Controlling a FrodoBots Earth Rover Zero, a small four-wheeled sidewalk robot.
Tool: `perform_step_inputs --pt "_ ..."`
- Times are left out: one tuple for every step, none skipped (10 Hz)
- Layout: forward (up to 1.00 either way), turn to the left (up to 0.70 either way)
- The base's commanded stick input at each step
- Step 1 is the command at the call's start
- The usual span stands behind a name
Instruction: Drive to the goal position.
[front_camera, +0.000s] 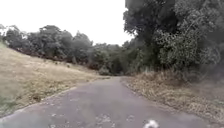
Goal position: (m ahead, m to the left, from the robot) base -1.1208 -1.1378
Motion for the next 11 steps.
perform_step_inputs --pt "0.7 -0.14" --pt "0.7 -0.14" --pt "0.7 -0.14" --pt "0.7 -0.14" --pt "0.7 -0.14" --pt "0.7 -0.14" --pt "0.61 -0.21" --pt "0.31 -0.45" --pt "0.0 -0.7" --pt "0.0 -0.7" --pt "0.0 -0.7"
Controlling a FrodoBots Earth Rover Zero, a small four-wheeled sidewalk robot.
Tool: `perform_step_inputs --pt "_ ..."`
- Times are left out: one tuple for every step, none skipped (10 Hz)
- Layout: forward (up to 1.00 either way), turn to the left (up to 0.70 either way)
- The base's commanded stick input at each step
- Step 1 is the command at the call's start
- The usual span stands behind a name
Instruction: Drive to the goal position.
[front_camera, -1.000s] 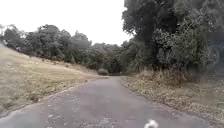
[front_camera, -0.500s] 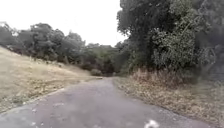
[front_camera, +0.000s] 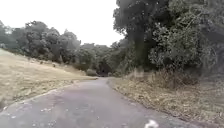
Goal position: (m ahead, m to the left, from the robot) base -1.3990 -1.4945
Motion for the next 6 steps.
perform_step_inputs --pt "0.0 -0.7" --pt "0.0 -0.7" --pt "0.0 -0.7" --pt "0.0 -0.7" --pt "0.0 -0.7" --pt "0.0 -0.7"
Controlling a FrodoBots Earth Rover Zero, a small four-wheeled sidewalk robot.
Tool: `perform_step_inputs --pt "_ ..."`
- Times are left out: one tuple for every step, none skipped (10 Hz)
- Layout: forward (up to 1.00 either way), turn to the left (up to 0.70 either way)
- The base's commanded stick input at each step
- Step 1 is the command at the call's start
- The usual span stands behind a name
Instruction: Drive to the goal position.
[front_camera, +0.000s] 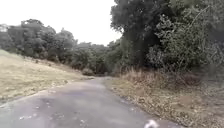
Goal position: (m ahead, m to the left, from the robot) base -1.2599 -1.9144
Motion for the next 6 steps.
perform_step_inputs --pt "0.0 -0.7" --pt "0.0 -0.7" --pt "0.0 -0.7" --pt "0.0 -0.7" --pt "0.0 -0.7" --pt "0.0 -0.7"
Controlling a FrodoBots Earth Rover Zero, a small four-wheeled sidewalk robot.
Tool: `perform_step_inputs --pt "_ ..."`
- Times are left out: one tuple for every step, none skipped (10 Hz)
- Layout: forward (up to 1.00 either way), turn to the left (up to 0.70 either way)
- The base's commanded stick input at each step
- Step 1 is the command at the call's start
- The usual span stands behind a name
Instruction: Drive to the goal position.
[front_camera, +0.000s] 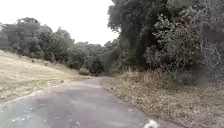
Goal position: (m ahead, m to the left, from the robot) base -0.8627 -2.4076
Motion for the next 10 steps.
perform_step_inputs --pt "0.0 -0.7" --pt "0.0 -0.7" --pt "0.0 -0.7" --pt "0.0 -0.7" --pt "0.0 -0.7" --pt "0.0 -0.7" --pt "0.0 -0.7" --pt "0.0 -0.7" --pt "0.0 -0.7" --pt "0.0 -0.7"
